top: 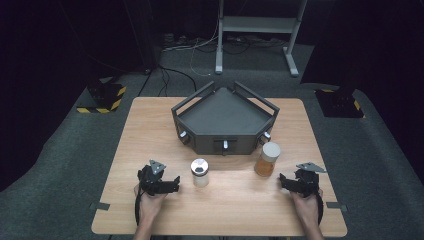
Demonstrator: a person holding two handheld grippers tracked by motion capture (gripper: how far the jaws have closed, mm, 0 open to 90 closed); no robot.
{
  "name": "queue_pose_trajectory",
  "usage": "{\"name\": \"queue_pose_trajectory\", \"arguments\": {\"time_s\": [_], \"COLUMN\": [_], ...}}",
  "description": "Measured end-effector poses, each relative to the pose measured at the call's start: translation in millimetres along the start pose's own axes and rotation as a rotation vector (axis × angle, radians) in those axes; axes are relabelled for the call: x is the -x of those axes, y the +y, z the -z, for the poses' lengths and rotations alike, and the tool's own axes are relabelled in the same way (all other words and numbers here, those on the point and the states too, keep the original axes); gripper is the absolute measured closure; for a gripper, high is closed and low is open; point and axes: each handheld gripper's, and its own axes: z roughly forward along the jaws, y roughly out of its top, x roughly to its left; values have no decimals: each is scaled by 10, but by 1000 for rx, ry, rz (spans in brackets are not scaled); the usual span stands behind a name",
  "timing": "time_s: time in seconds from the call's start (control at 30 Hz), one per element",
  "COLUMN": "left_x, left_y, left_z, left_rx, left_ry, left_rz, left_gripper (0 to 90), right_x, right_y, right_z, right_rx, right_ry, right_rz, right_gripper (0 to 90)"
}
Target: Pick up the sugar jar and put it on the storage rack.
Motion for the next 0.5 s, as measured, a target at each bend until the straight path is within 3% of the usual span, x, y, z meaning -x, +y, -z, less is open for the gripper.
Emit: {"name": "queue_pose_trajectory", "arguments": {"time_s": [0.5], "left_x": [166], "left_y": [10], "left_z": [99], "left_rx": [-12], "left_ry": [-137], "left_rz": [-80], "left_gripper": [5], "right_x": [1], "right_y": [0], "right_z": [0], "right_rx": [0], "right_ry": [0], "right_rz": [-1], "right_gripper": [138]}}
